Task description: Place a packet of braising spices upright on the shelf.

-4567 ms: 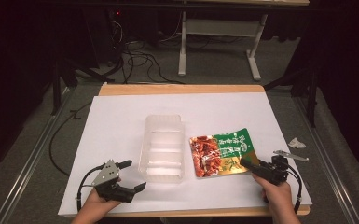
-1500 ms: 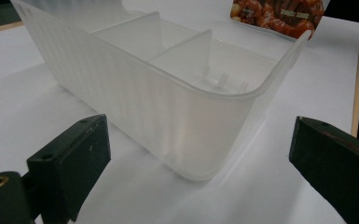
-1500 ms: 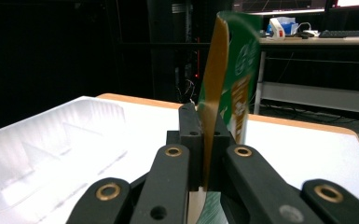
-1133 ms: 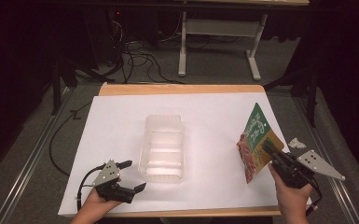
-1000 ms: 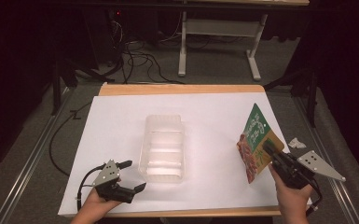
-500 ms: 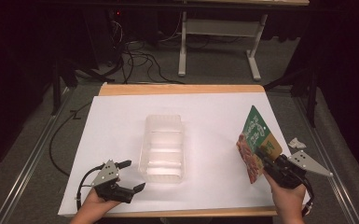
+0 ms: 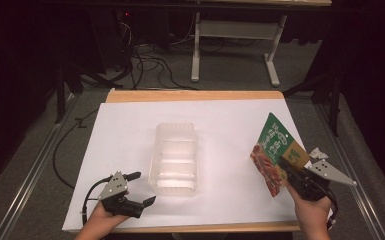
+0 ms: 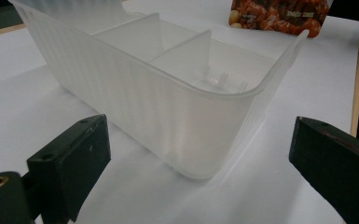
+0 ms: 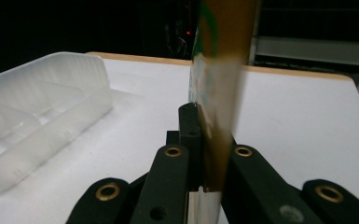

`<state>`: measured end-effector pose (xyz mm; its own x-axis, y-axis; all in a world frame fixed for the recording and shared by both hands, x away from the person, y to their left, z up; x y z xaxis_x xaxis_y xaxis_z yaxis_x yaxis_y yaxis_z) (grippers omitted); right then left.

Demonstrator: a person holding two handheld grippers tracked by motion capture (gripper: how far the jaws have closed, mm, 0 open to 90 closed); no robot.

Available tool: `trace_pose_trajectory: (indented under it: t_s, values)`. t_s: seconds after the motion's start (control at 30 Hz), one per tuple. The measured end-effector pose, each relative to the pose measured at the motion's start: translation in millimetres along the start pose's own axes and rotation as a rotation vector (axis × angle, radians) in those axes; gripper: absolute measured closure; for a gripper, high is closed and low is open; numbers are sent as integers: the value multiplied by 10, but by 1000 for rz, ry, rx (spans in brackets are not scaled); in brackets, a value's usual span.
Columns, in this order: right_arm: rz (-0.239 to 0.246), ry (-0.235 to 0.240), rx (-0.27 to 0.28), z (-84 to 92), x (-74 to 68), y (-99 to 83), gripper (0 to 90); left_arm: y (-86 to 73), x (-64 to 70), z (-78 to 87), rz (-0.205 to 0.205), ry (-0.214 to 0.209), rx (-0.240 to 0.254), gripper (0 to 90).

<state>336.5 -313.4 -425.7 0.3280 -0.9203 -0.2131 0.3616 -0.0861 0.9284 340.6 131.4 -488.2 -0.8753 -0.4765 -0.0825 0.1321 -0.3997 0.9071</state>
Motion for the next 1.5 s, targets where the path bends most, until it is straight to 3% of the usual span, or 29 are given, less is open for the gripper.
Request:
trace_pose_trajectory:
  t_s: [0.2,0.43,0.63,0.73,0.83,0.93,1.13,1.33,1.5]
  values:
    - [43,92,38,39,-138,99,900,-7,-3,-8,-5,-1,-5,59]
    - [19,192,54,-75,-342,188,900,5,-10,15,0,4,8,59]
    - [58,207,17,-238,-474,209,900,4,-5,21,0,6,12,58]
    - [62,217,23,-287,-519,258,900,6,-13,26,8,8,20,58]
    - [30,240,43,-308,-558,305,900,-3,-37,12,21,3,29,57]
    - [9,256,61,-331,-587,351,900,-16,-40,7,6,8,19,56]
    - [29,253,75,-401,-620,447,900,22,-35,68,0,19,42,53]
    - [0,260,107,-431,-645,557,900,60,-42,114,16,38,67,52]
    - [33,277,107,-474,-726,643,900,53,-30,95,9,38,53,52]
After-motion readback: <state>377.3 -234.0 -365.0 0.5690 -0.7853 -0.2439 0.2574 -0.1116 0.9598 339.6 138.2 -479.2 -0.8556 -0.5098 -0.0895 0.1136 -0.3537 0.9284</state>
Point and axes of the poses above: each handheld gripper's, and its own axes: z roughly backward along the jaws, y roughly out of its top, x roughly to its right, the point moved 7 cm from there along -z, roughly forward along the jaws, and after that the axes turned 8 degrees about -z, right-handed, at the moved point
